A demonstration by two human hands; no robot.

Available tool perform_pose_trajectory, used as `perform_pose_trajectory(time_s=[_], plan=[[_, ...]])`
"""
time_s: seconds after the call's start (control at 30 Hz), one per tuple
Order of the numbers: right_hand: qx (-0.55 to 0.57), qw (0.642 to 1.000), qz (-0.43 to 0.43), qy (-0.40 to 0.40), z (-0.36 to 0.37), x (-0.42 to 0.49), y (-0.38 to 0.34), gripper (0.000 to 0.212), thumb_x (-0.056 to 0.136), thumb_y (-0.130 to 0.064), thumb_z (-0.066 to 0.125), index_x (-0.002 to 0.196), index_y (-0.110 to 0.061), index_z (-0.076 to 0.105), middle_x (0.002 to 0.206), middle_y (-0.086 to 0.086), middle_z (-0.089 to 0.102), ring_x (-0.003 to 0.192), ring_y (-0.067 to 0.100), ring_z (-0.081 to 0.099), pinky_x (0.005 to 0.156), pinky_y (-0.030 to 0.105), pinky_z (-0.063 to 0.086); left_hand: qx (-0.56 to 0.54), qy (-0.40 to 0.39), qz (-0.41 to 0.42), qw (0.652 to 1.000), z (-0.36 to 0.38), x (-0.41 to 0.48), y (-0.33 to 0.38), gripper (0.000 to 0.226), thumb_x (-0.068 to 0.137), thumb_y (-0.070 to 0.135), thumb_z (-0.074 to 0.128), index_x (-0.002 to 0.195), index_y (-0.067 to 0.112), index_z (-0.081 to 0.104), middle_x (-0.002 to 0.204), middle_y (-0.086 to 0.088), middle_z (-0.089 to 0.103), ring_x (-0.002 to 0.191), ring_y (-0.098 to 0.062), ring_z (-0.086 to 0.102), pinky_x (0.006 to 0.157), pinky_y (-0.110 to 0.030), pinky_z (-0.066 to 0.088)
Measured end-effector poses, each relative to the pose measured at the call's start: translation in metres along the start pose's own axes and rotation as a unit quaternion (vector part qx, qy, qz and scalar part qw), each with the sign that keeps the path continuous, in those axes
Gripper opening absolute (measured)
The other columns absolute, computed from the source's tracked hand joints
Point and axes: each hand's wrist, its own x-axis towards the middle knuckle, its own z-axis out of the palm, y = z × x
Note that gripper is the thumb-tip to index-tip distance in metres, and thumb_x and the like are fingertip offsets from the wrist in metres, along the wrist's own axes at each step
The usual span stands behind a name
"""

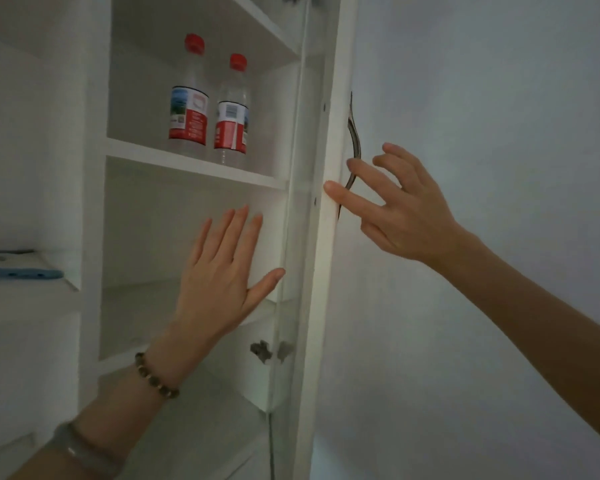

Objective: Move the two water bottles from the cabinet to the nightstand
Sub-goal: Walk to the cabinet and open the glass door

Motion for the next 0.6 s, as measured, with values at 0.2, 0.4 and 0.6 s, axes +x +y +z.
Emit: perform_pose_trajectory(time_s=[0.2, 0.4, 0.6], plan=[[0.012, 0.992, 0.023, -0.124, -0.031, -0.052, 0.031, 0.063, 0.084, 0.001, 0.048, 0.140, -0.016, 0.025, 0.124, 0.023, 0.054, 0.097, 0.034, 0.047, 0.098, 0.048, 0.039, -0.069, 0.009, 0.032, 0.997, 0.023, 0.016, 0.046, 0.072, 0.093, 0.058, 0.021, 0.138, 0.003, 0.036, 0.144, -0.019, 0.037, 0.135, -0.032, 0.031, 0.114, -0.046, 0.016], [0.016, 0.965, 0.053, -0.257, -0.054, -0.097, 0.054, 0.071, 0.080, 0.004, 0.050, 0.142, -0.011, 0.020, 0.134, 0.023, 0.049, 0.109, 0.043, 0.052, 0.095, 0.051, 0.043, -0.126, 0.027, 0.045, 0.991, 0.041, 0.023, 0.084, 0.068, 0.093, 0.055, 0.025, 0.136, 0.004, 0.039, 0.139, -0.020, 0.044, 0.130, -0.033, 0.040, 0.112, -0.045, 0.022], [-0.023, 0.923, 0.110, -0.367, -0.071, -0.124, 0.062, 0.071, 0.082, 0.000, 0.051, 0.145, -0.012, 0.020, 0.149, 0.019, 0.028, 0.133, 0.040, 0.032, 0.105, 0.046, 0.033, -0.165, -0.020, 0.045, 0.985, 0.067, 0.024, 0.103, 0.070, 0.091, 0.057, 0.023, 0.137, 0.006, 0.037, 0.143, -0.019, 0.040, 0.132, -0.033, 0.036, 0.112, -0.047, 0.022]])
